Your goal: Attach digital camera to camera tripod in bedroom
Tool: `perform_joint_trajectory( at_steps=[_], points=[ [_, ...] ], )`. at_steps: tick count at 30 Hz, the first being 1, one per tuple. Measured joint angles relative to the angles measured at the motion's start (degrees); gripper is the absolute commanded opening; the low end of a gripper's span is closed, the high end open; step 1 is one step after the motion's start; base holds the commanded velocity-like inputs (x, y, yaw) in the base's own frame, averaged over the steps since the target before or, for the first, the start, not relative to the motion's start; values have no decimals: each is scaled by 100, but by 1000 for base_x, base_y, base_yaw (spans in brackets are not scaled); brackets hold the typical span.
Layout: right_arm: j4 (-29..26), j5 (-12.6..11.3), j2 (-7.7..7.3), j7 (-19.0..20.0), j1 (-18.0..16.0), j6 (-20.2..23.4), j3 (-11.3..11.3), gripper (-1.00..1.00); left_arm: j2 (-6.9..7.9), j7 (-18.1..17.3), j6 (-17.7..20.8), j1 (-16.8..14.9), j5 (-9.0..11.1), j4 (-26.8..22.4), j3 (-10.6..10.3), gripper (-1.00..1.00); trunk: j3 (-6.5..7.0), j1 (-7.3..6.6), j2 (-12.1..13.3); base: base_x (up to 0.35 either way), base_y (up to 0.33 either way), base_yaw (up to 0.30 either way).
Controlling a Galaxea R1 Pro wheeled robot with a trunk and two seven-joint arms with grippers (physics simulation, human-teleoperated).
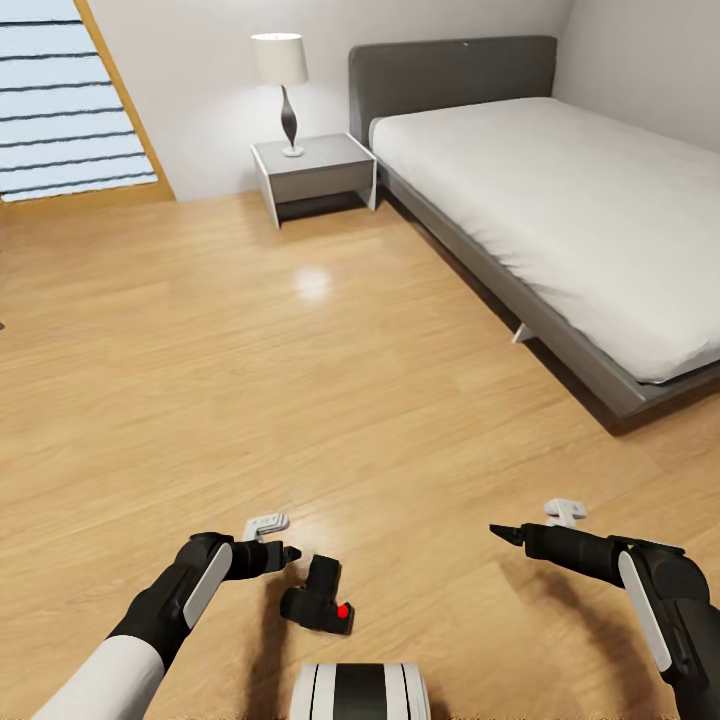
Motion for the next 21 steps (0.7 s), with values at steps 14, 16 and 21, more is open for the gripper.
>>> perform_joint_trajectory(
  at_steps=[14, 16, 21],
  points=[
    [0, 9, 0, -1, 0, 0, 1, 100, 0, -1, -1, 0, 5, 0, 0, 100, -310, 36, -19, 0, 0, 0],
    [0, 9, 0, -1, 0, 0, 1, 100, 0, -4, -1, 0, 6, 0, 0, 100, -355, 41, -22, 0, 0, 0],
    [0, 9, -6, -1, 0, 0, -3, 100, 0, -7, -2, 0, 5, 0, 0, 100, -466, 54, -28, 0, 0, 0]
  ],
)
